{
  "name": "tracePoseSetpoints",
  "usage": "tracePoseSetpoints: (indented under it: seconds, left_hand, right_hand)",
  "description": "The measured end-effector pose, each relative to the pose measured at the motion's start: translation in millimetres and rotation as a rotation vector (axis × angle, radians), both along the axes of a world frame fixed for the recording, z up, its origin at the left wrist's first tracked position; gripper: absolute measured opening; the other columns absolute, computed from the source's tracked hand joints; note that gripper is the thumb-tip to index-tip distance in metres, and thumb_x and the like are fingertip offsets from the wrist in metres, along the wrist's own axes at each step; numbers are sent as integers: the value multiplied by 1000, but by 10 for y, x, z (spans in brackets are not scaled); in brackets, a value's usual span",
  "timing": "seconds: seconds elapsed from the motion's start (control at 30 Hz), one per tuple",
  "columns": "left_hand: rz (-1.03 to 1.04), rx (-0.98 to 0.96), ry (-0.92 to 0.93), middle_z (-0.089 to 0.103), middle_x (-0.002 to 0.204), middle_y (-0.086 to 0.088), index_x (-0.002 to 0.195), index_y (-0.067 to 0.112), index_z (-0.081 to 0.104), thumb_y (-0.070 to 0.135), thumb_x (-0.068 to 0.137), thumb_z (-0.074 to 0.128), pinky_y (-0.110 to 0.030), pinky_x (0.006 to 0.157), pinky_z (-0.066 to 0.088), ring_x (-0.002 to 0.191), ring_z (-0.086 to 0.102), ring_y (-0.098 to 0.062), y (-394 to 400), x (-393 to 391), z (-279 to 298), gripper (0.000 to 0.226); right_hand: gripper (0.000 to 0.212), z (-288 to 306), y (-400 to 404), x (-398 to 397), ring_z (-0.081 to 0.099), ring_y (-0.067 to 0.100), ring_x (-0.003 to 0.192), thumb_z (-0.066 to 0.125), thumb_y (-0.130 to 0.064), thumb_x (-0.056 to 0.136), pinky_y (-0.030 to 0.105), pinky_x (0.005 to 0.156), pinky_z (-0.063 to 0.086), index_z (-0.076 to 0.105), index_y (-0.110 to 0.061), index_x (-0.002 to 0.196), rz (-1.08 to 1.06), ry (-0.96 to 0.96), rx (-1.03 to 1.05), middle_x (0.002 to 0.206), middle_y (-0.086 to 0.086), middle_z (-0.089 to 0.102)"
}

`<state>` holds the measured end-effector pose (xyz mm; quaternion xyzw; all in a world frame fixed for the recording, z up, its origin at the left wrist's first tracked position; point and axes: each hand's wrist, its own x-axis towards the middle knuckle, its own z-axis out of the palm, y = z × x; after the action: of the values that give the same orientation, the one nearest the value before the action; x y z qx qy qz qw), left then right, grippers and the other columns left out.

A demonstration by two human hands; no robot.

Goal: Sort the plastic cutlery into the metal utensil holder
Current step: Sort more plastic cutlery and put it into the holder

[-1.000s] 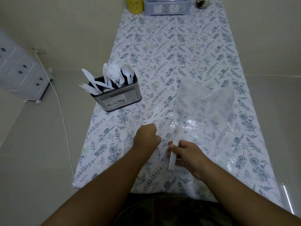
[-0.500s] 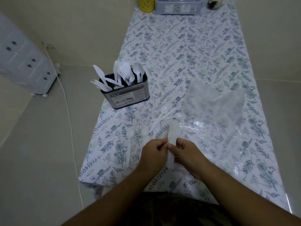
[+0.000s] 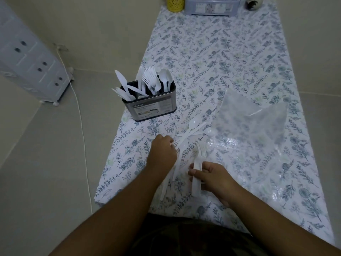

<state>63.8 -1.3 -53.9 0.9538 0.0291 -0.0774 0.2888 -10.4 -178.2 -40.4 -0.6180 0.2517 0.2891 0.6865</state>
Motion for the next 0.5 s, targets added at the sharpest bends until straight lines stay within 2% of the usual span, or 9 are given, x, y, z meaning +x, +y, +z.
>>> tracePoseSetpoints:
  seconds: [0.1,0.2,0.33,0.43,0.5]
  left_hand:
    - [-8,75,80,51,117,-9,112,10,65,21,95,57,-38,85,53,108,53,-23,-35,164,-38,22]
    - [-23,113,148,51,112,-8,97,13,70,25,88,69,-43,84,55,105,53,-23,-88,224,-25,14]
    - [-9,75,195,56,105,-9,79,15,72,24,81,72,-44,78,60,99,61,-25,-93,209,-64,9]
    - [31,55,177,54,108,-8,85,17,69,30,83,72,-44,79,58,99,59,-24,-86,182,-109,13]
    - [58,26,176,51,108,-4,95,19,63,40,81,74,-42,81,56,98,55,-21,-102,170,-112,27]
  right_hand:
    - [16,-14,-42,-9,75,28,91,74,-10,90,38,78,62,77,-7,106,-6,-6,-8,99,16,78]
    - [17,-7,-85,-6,75,27,89,74,-10,90,37,78,62,76,-7,107,-28,-3,-1,100,16,78]
    - [17,-3,-118,-3,75,25,89,74,-11,91,35,76,61,76,-7,108,-47,-13,-10,99,13,79]
    - [15,15,-123,4,75,23,86,73,-10,91,34,76,62,76,-8,106,-50,-23,-8,97,13,79]
    - [15,29,-116,10,75,21,85,73,-11,91,33,76,62,76,-9,105,-41,-26,-9,97,12,79]
